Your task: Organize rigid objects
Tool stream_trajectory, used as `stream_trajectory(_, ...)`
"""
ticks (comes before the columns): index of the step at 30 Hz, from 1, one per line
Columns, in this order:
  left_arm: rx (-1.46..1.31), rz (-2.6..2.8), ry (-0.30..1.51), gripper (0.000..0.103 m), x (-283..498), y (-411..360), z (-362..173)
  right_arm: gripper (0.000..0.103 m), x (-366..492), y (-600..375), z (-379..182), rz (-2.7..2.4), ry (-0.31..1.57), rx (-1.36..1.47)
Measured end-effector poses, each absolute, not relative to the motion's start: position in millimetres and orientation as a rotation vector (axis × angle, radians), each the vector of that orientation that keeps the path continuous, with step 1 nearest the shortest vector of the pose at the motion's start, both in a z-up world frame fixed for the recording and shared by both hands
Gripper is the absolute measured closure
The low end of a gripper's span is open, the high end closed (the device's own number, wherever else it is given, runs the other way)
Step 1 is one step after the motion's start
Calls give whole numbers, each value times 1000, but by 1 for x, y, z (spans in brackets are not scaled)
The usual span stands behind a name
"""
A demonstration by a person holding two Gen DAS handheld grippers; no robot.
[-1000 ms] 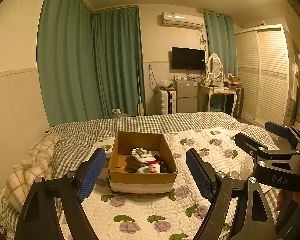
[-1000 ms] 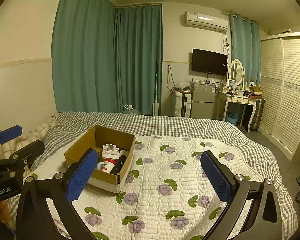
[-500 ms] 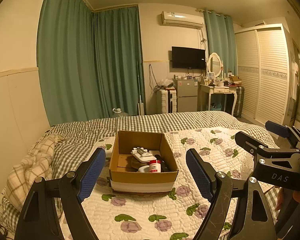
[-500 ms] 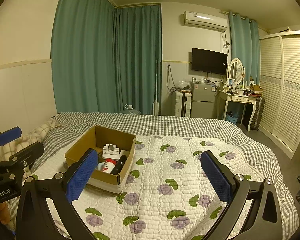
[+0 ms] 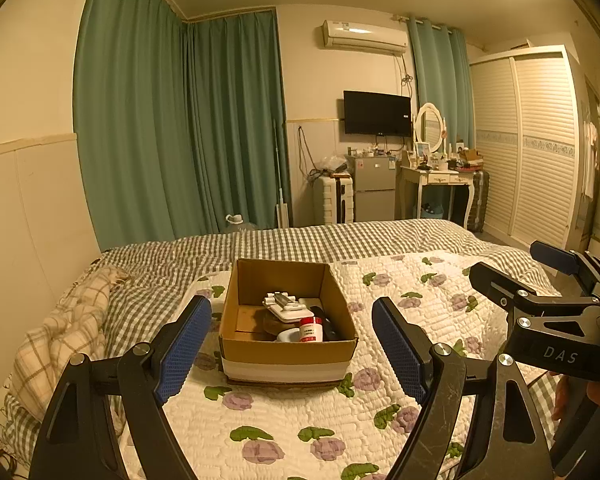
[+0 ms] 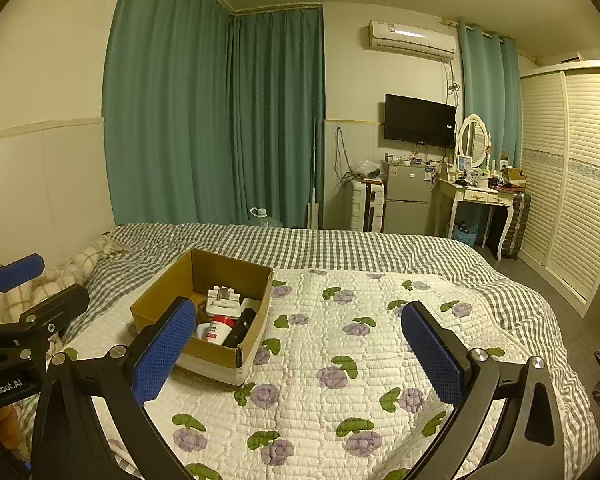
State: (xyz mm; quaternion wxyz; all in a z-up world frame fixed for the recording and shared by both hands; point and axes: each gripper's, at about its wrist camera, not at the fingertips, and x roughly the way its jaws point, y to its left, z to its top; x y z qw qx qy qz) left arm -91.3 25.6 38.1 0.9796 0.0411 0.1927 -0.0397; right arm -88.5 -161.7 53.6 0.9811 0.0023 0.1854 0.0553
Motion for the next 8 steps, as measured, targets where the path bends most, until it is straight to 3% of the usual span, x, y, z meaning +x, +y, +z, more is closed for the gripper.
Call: stream_trajectory(8,80,-80,384,18,-93,26,36,0,-87,-157,48,117,386,7)
